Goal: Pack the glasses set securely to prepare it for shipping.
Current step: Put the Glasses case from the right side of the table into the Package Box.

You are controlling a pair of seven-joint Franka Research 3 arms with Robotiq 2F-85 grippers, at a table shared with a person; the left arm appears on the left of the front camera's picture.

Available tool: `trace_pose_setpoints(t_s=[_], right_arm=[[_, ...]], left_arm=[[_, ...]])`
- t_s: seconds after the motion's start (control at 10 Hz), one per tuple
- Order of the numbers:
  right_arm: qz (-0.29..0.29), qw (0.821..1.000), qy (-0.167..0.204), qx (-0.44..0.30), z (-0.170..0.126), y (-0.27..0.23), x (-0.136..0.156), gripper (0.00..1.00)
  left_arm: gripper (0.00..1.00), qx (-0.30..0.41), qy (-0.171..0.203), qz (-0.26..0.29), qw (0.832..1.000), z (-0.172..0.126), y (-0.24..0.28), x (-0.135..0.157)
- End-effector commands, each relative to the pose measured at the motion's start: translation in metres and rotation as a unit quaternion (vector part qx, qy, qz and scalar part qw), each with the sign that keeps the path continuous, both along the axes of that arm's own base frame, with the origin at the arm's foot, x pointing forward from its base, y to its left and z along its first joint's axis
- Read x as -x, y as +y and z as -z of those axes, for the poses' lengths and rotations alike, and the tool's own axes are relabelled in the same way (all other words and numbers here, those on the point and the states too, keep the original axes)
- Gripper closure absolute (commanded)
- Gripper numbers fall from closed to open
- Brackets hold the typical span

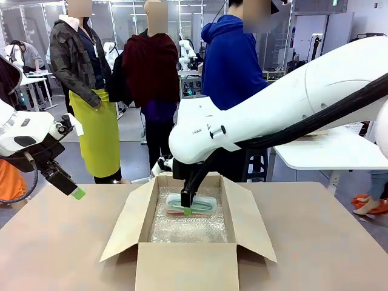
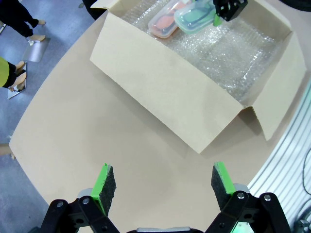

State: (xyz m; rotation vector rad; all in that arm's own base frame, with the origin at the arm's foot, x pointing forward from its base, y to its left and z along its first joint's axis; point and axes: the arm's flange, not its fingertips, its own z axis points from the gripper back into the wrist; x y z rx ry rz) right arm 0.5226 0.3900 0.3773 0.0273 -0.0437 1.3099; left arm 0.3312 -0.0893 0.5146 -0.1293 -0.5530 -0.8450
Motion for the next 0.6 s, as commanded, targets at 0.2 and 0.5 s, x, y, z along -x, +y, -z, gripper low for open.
trace_pose_setpoints(t_s=[0.2,0.5], right_arm=[[-0.021,1.0,0.001,0.006,0.035,0.007,-0.002,0.59],[-0.025,1.0,0.002,0.012,0.036,0.003,0.0,0.0]], left_arm=[[0.0,-0.003,-0.002,0.001,1.0,-0.001,0.002,0.0],[0.0,-0.003,-0.002,0.001,1.0,-0.001,0.002,0.0]])
